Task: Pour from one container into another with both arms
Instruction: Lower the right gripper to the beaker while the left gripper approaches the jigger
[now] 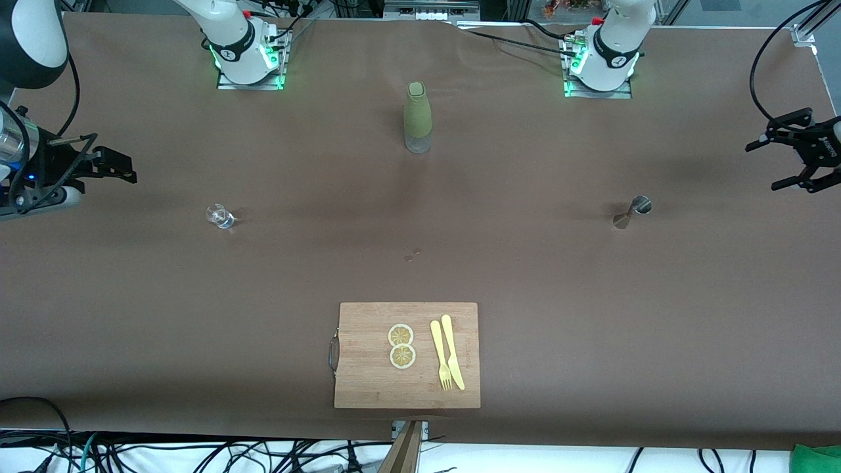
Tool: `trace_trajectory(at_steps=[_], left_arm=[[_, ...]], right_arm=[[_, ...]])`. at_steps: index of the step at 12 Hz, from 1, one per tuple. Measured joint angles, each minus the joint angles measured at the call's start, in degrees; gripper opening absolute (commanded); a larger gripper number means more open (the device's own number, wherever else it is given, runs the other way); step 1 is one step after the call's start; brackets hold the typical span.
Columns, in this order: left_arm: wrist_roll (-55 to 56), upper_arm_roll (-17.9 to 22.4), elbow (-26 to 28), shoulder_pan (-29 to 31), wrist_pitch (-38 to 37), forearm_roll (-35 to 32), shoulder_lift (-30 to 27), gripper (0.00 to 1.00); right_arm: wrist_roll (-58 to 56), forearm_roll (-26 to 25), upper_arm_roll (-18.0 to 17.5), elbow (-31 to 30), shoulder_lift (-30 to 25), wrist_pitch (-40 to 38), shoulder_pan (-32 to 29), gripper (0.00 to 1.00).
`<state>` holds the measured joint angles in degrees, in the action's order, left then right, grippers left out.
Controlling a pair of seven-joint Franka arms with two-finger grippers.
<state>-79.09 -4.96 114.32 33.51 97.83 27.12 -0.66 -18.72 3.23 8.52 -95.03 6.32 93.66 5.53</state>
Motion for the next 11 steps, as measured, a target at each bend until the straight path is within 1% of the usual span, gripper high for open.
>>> trace_trajectory(at_steps=[1,2,4,6,8,11], left_arm=[[-1.36,-0.01,0.84,0.33,0.54,0.3,0.25,1.0],[-2.81,-0.02,1.69,0.72,0.99,0.89,0.68,1.0],[-8.57,-0.01,3.8,1.84,2.06,4.13,2.09,1.0],[-14.91,0.0,5.95,2.74,4.36,6.45,4.18,1.0],[-19.62,0.0,6.95,3.64,5.57,7.81,6.64,1.0],[-27.03,0.01,7.42,4.27,5.91,10.73,10.73,1.0]], right_arm=[[-3.98,2.19,0.12,-0.15,0.62,0.08,-0.71,1.0],[-10.23,5.07,0.39,-0.29,1.42,0.14,-2.11,1.0],[-24.0,11.44,1.22,-0.5,3.56,0.14,-6.16,1.0],[-37.31,18.66,1.66,-0.95,5.57,0.05,-10.65,1.0],[-50.69,26.58,1.76,-1.88,8.01,-0.6,-14.66,1.0],[-71.98,38.97,1.81,-2.89,14.92,-3.96,-19.96,1.0]])
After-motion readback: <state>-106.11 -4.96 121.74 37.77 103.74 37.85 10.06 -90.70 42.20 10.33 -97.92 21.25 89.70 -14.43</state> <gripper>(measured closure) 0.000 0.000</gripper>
